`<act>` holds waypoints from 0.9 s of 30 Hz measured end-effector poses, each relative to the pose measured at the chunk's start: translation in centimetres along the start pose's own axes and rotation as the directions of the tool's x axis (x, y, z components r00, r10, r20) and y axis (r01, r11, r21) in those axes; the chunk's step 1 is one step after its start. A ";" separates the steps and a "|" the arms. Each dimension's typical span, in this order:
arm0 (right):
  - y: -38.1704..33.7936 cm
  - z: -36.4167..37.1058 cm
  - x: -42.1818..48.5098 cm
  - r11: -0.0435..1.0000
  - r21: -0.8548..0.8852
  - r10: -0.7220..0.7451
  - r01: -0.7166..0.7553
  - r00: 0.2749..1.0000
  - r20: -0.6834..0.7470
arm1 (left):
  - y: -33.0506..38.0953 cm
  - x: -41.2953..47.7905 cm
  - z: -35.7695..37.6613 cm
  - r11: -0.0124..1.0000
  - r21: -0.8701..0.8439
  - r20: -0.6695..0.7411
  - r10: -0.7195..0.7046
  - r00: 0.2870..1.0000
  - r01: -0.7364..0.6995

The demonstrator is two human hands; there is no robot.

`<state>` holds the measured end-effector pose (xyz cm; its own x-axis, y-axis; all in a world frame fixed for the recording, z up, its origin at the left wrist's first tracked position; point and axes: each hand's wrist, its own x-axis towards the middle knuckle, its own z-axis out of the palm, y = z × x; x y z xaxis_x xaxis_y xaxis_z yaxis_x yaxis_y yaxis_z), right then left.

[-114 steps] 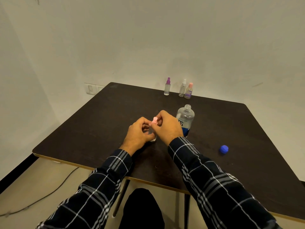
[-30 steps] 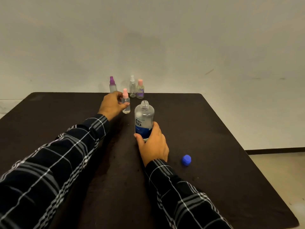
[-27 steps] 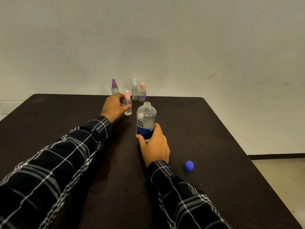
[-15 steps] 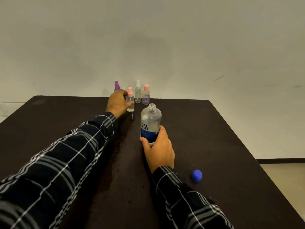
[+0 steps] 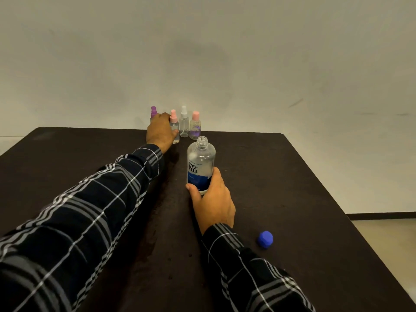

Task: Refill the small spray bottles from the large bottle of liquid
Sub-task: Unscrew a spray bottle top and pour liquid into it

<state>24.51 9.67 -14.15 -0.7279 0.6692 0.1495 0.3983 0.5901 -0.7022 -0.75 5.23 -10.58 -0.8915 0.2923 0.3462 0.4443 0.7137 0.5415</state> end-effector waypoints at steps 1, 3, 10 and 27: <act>0.0 0.0 0.1 1.000 0.004 -0.001 0.001 1.000 0.003 | 0.1 0.1 0.0 1.000 0.008 0.000 0.001 1.000 -0.001; 0.1 0.1 0.2 1.000 0.009 -0.002 0.001 1.000 0.008 | 0.1 0.3 0.1 1.000 0.003 -0.010 0.004 1.000 -0.004; 0.3 0.2 0.3 1.000 0.021 -0.002 0.001 1.000 0.010 | -0.2 0.8 0.5 0.998 -0.009 -0.037 0.060 0.997 -0.061; 0.3 0.4 0.1 1.000 0.015 -0.021 0.021 1.000 0.000 | -0.5 1.6 1.3 0.998 0.038 -0.084 0.055 0.995 -0.052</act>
<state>24.37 9.76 -14.64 -0.7361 0.6568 0.1639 0.3747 0.5970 -0.7093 -2.47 6.22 -11.32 -0.8551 0.2767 0.4386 0.4863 0.7213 0.4932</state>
